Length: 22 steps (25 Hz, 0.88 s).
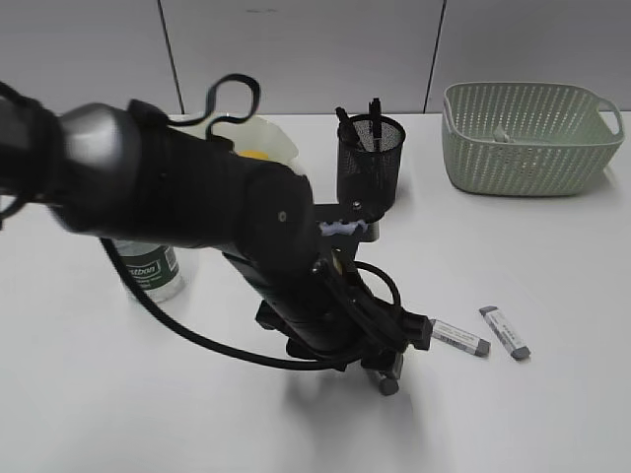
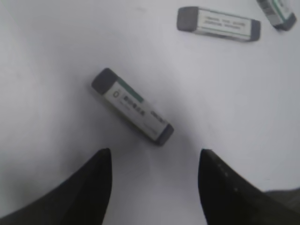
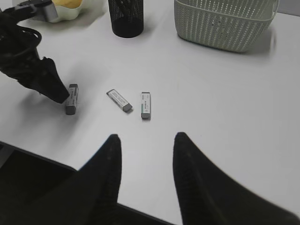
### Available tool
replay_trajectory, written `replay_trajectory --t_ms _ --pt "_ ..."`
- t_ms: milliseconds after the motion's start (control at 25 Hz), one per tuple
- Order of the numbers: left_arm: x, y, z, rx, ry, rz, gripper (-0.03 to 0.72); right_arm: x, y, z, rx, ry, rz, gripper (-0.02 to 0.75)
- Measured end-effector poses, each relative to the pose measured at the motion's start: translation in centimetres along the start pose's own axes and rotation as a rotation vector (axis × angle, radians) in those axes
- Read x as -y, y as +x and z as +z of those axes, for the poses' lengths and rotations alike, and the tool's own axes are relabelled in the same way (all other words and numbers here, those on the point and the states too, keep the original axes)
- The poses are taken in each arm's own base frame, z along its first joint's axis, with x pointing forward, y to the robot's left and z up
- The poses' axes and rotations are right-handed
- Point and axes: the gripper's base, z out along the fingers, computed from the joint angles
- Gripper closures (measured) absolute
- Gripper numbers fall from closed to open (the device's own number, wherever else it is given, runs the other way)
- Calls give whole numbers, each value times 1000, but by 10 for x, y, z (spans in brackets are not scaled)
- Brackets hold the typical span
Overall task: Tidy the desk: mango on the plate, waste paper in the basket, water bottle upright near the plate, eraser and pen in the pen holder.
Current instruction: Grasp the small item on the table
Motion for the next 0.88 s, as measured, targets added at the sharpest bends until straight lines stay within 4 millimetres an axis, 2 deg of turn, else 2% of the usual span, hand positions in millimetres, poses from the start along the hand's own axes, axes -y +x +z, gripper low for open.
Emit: replay_trajectory --t_ms 320,560,640,760,840,880 --pt "9 -35 31 21 -112 -219 251 0 0 0 0 0 0 433" --pt "26 -44 47 -17 -261 -195 252 0 0 0 1 0 -1 433" --pt "31 -47 51 -21 -287 -188 273 0 0 0 1 0 -1 433" --pt "31 -48 51 -30 -325 -182 405 0 0 0 1 0 -1 433" --pt "29 -49 50 -28 -351 -167 561 0 0 0 1 0 -1 433" --pt "28 -50 49 -14 -362 -150 614 0 0 0 1 0 -1 433"
